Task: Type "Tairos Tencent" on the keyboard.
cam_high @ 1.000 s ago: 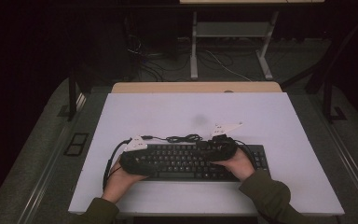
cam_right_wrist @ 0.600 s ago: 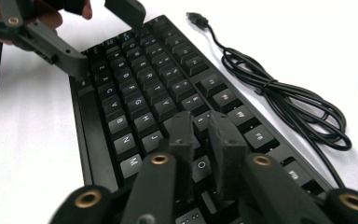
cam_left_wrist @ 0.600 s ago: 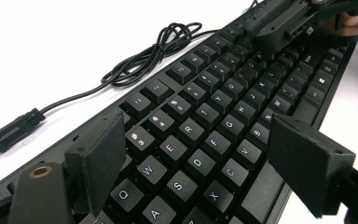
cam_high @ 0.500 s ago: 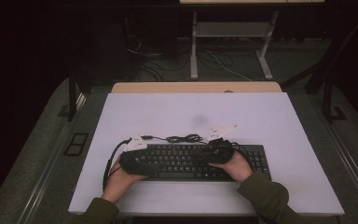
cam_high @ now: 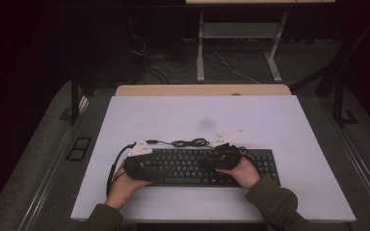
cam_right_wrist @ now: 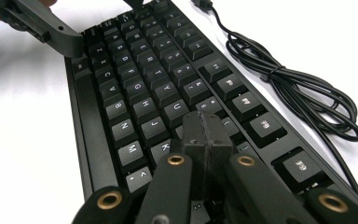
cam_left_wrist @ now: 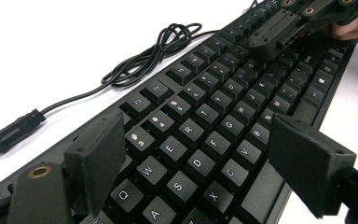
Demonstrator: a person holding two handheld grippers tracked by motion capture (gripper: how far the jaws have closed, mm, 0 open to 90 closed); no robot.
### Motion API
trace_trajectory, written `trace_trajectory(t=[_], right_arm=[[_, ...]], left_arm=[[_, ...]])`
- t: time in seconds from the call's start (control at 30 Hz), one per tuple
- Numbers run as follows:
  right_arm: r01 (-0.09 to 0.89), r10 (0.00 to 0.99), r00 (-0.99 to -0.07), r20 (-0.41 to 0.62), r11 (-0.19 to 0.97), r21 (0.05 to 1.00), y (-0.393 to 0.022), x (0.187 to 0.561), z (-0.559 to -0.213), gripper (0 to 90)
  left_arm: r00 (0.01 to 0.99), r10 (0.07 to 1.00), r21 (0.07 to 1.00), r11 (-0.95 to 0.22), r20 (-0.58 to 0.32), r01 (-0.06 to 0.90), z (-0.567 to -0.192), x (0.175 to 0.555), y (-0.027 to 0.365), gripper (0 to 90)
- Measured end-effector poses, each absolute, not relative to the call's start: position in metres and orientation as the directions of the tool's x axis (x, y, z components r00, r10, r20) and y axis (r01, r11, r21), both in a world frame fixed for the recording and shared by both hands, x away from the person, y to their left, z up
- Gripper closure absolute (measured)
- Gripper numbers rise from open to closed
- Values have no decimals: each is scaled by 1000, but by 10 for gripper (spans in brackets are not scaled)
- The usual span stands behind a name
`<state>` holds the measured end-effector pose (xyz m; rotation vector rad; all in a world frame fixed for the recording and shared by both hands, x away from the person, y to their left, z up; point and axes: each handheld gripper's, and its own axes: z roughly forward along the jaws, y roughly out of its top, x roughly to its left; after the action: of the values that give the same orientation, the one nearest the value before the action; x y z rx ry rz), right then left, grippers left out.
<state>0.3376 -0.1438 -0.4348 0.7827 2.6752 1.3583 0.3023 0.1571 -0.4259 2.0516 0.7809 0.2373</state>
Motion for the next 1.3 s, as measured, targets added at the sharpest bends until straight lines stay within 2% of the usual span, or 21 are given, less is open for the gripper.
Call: trace_trajectory(t=[0.57, 1.1, 1.23, 1.3], right_arm=[[418, 465, -870, 163, 523, 743, -141, 337, -440, 892], [416, 471, -867, 163, 504, 757, -144, 338, -435, 888], [411, 469, -868, 165, 490, 769, -145, 338, -432, 812], [412, 473, -865, 169, 477, 776, -146, 338, -431, 740]], left_arm=[[781, 611, 807, -395, -125, 438, -426, 302, 157, 187], [780, 613, 809, -392, -126, 438, -426, 302, 157, 187], [780, 613, 809, -393, -125, 438, -426, 302, 157, 187], [781, 612, 808, -393, -126, 439, -426, 302, 157, 187]])
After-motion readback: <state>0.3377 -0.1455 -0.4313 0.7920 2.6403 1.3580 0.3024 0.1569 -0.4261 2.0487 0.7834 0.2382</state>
